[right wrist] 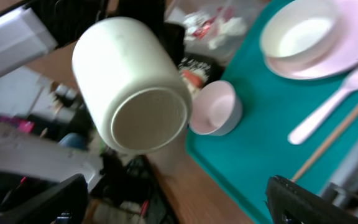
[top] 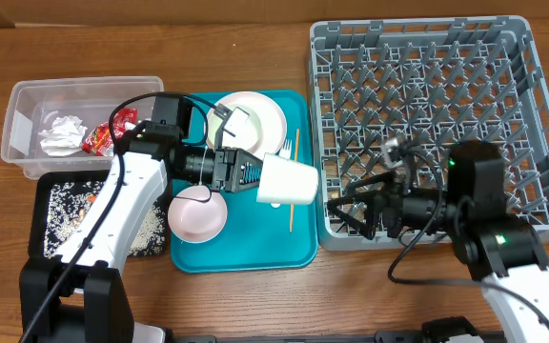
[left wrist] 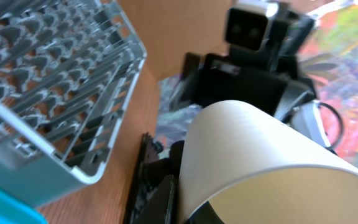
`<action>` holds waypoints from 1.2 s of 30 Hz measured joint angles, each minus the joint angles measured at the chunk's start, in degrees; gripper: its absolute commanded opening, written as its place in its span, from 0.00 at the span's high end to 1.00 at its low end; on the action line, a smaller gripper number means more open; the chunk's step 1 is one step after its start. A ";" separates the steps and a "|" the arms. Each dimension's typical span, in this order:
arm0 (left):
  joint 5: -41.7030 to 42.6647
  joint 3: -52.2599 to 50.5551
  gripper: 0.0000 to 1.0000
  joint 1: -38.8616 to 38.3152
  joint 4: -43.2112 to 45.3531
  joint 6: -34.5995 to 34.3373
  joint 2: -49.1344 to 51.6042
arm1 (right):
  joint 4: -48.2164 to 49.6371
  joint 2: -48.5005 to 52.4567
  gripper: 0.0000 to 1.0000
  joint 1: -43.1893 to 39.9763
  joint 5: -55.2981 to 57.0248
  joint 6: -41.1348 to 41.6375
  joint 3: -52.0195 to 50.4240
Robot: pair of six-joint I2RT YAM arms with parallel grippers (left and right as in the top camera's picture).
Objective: Sort waste into correct bins and load items into the dishwasher
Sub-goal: 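Move the right gripper left toward the cup held by the left gripper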
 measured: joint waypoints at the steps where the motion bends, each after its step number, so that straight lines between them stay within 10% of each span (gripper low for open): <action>1: 0.50 0.00 0.92 0.00 0.33 -0.13 0.00 | 0.04 0.87 0.06 0.00 -1.38 -1.31 0.00; 36: 0.63 0.00 0.92 -1.62 1.64 -1.16 0.00 | 8.74 10.10 0.09 0.00 -17.44 -14.93 0.00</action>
